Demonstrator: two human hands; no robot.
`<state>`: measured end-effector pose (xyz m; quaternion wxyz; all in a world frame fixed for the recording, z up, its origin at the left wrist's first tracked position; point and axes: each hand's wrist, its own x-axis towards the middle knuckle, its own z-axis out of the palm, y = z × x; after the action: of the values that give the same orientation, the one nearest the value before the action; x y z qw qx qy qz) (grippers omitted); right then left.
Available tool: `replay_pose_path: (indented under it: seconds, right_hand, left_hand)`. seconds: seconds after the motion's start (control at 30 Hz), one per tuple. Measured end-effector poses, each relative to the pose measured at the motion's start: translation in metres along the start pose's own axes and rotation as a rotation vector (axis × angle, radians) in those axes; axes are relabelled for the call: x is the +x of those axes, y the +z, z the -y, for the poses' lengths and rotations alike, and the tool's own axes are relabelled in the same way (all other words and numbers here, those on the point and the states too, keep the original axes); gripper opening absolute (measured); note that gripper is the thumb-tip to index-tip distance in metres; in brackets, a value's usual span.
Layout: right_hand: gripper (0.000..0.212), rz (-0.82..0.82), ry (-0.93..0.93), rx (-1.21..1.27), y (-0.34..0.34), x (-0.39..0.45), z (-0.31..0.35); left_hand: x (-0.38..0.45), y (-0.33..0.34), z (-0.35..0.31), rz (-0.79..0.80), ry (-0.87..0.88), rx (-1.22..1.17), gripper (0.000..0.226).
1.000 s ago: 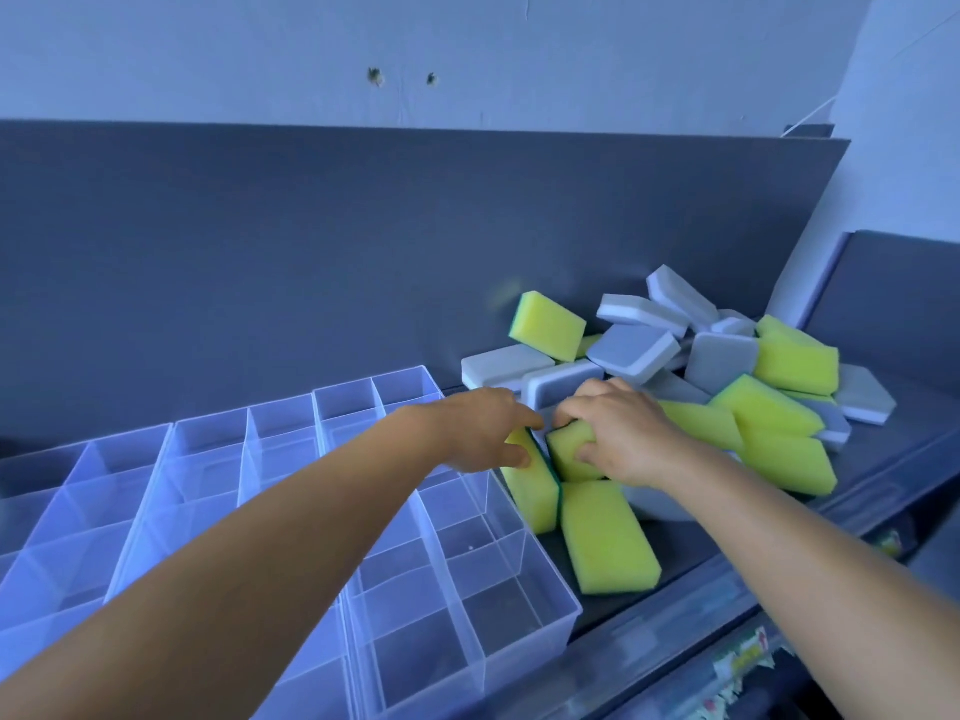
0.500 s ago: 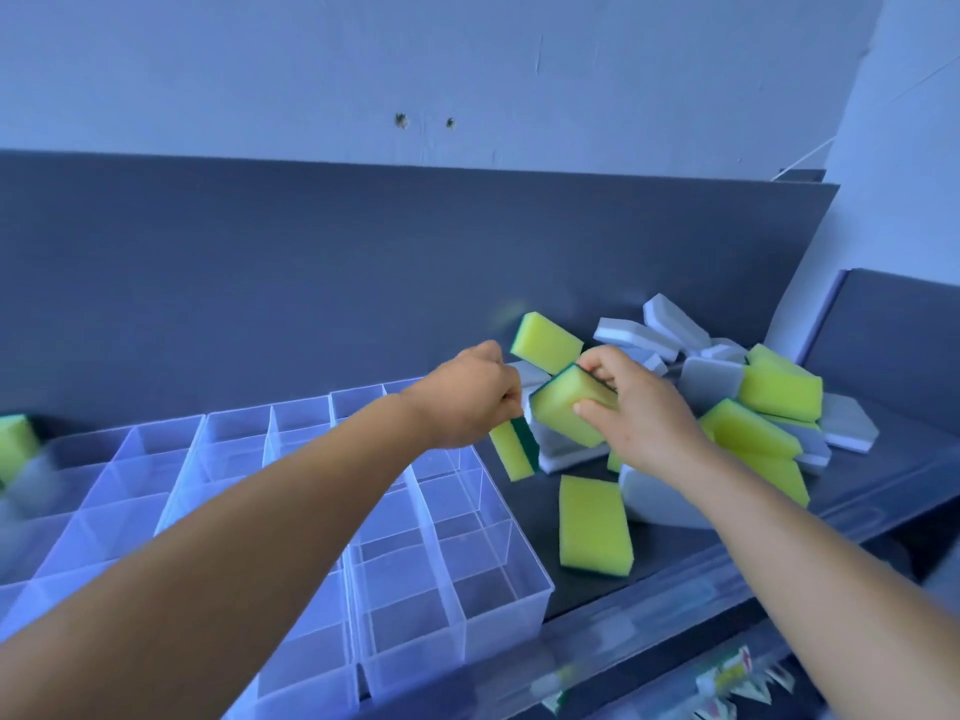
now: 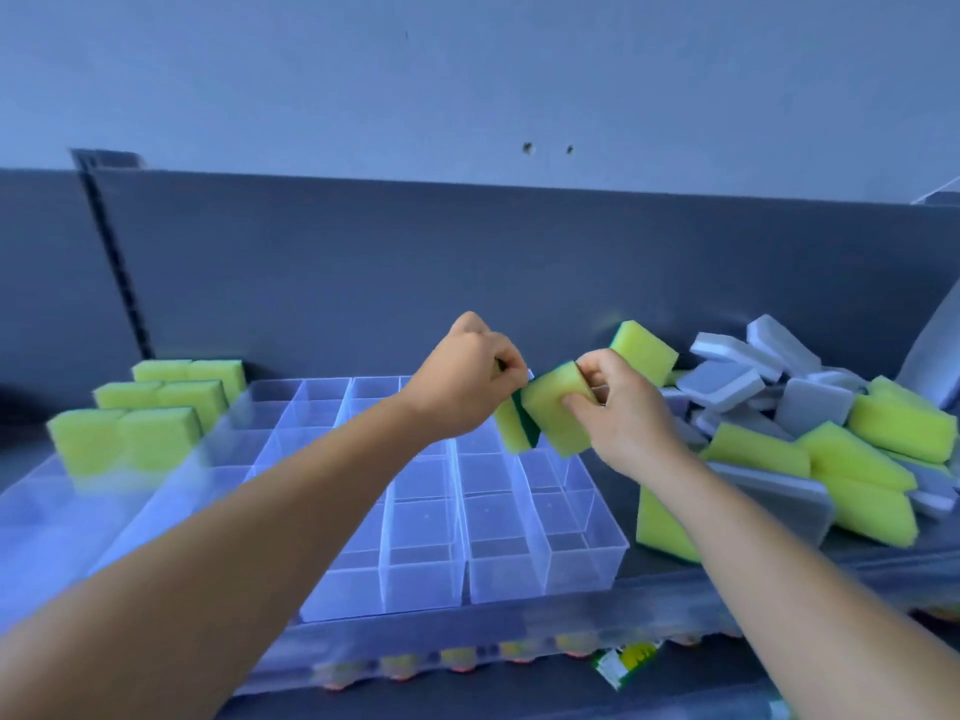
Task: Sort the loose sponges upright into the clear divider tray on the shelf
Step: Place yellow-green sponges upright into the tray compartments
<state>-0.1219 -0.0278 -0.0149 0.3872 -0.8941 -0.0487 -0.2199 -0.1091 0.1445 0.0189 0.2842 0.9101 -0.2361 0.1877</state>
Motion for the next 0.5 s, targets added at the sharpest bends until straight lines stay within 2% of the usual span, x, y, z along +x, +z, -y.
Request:
replay_pose_path:
  seconds: [0.03, 0.13, 0.2, 0.37, 0.5]
  right_hand:
    - [0.015, 0.005, -0.016, 0.018, 0.005, 0.000, 0.007]
    - [0.014, 0.026, -0.062, 0.043, 0.019, 0.001, 0.027]
    - [0.014, 0.053, -0.085, 0.043, 0.028, 0.001, 0.041]
    - [0.015, 0.148, -0.126, 0.122, 0.062, -0.005, 0.080]
    - [0.037, 0.193, -0.162, 0.171, 0.098, -0.012, 0.116]
  left_hand:
    - [-0.005, -0.009, 0.001, 0.005, -0.015, -0.017, 0.017]
    - [-0.019, -0.036, 0.016, 0.080, -0.032, -0.016, 0.044]
    - [-0.030, -0.052, 0.028, 0.109, -0.044, -0.001, 0.055]
    - [-0.059, -0.091, 0.061, 0.057, -0.073, 0.111, 0.049]
    - [-0.089, -0.129, 0.096, 0.017, -0.129, 0.138, 0.040]
